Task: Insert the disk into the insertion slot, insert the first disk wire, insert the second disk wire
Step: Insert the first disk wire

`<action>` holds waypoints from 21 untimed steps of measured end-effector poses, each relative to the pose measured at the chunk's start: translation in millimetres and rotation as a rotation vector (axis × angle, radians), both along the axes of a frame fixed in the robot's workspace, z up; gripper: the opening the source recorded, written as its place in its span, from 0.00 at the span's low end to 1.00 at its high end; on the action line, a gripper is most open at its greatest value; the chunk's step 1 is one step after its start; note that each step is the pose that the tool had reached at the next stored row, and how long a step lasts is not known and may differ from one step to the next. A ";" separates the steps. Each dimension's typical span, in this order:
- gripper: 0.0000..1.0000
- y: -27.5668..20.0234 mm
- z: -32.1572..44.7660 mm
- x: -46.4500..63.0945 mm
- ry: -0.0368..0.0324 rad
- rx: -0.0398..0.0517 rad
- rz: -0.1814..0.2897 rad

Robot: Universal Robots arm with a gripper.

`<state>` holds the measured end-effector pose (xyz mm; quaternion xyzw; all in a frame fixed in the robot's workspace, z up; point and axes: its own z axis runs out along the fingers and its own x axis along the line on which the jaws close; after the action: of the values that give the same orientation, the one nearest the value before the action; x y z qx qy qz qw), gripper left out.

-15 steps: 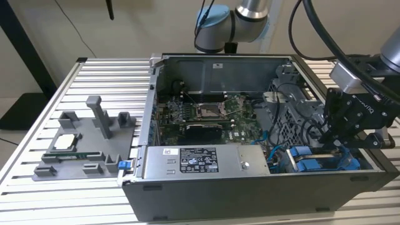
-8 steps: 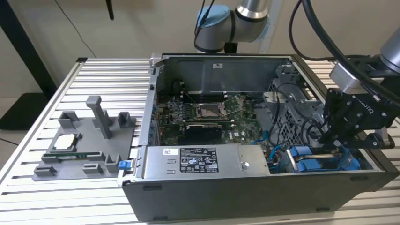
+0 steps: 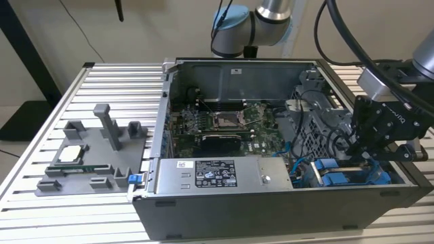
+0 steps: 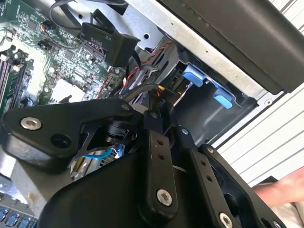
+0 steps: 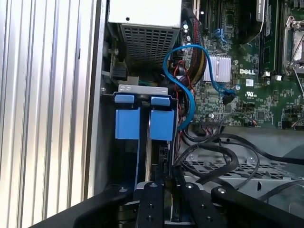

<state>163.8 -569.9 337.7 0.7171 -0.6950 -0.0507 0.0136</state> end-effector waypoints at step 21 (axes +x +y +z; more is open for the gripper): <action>1.00 0.0 -8.1 -0.1 -0.0093 0.0007 -0.061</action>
<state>163.7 -569.8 329.6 0.6958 -0.7166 -0.0480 0.0085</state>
